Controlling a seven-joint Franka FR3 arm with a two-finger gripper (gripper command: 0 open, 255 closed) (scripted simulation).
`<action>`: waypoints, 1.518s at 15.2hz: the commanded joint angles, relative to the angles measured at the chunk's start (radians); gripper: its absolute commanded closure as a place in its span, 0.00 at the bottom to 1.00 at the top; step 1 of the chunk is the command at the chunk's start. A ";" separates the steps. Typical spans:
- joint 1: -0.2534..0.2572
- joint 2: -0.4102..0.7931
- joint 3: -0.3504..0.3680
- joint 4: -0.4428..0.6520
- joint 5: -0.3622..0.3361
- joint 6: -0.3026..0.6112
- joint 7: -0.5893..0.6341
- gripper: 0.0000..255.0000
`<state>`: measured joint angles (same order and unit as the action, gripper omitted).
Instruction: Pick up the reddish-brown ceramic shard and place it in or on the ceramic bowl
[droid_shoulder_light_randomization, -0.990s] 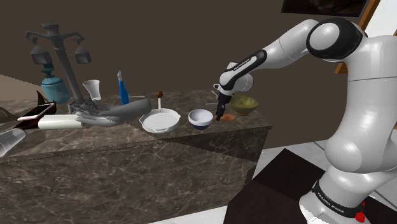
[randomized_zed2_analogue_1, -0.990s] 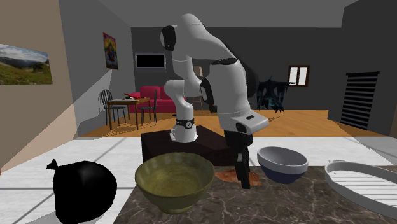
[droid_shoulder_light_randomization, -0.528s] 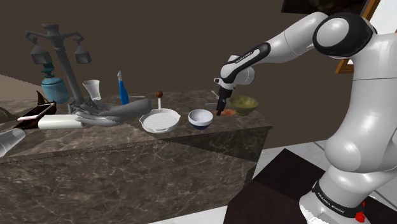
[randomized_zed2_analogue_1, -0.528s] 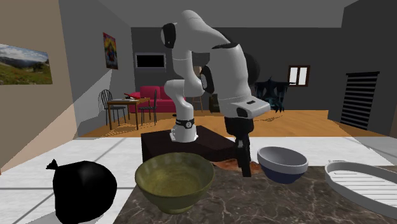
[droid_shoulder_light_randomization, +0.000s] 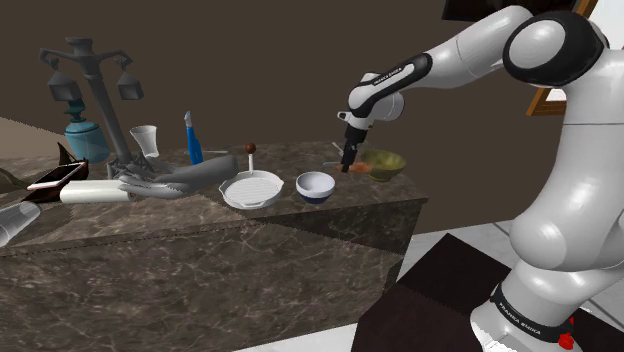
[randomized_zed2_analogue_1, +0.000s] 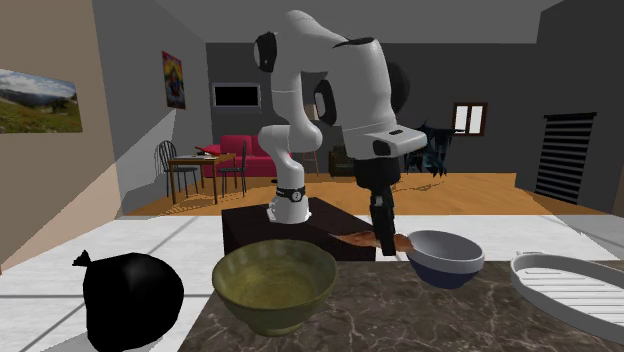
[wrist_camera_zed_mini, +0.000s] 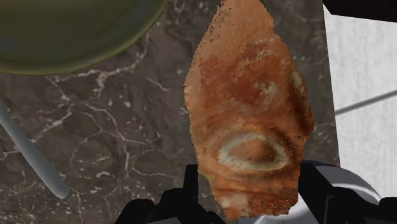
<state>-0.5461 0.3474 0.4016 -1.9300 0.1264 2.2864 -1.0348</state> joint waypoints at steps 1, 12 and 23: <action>-0.002 -0.018 0.003 0.006 0.005 -0.023 0.002 1.00; -0.013 -0.087 0.011 0.065 0.022 -0.147 0.011 1.00; -0.148 0.004 -0.073 0.225 0.008 -0.263 -0.193 1.00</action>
<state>-0.6816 0.3385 0.3373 -1.7281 0.1369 2.0384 -1.2081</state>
